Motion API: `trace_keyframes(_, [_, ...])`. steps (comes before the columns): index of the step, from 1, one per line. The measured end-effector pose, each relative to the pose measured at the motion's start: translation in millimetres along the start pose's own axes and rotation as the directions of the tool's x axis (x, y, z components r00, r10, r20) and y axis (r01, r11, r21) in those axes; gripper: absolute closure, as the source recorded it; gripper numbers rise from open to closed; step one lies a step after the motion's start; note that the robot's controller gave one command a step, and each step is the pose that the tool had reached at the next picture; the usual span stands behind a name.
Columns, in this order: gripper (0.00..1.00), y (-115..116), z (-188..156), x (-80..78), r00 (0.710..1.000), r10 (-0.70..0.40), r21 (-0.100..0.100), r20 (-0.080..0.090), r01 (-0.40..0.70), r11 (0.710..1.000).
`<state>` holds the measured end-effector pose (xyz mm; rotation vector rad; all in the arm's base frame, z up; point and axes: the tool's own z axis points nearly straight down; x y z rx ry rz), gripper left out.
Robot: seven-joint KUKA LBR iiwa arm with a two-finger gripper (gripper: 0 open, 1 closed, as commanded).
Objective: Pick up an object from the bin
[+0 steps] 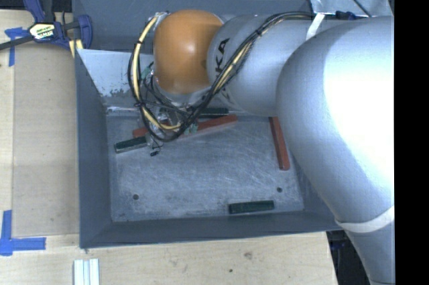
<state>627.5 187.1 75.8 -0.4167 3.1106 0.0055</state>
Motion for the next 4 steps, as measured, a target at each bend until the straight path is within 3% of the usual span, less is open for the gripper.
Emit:
trace_keyframes(1, [1.0, 5, 0, -1.7, 0.967, -0.255, 0.003, 0.005, 0.255, 0.967])
trace_keyframes(2, [1.0, 0, -1, 4.1, 0.815, -0.58, -0.003, 0.008, 0.58, 0.815])
trace_keyframes(3, [1.0, 8, -91, -6.3, 0.824, -0.566, 0.007, 0.007, 0.566, 0.825])
trace_keyframes(4, [1.0, 13, -176, -2.9, 0.813, -0.582, 0.007, 0.007, 0.582, 0.813])
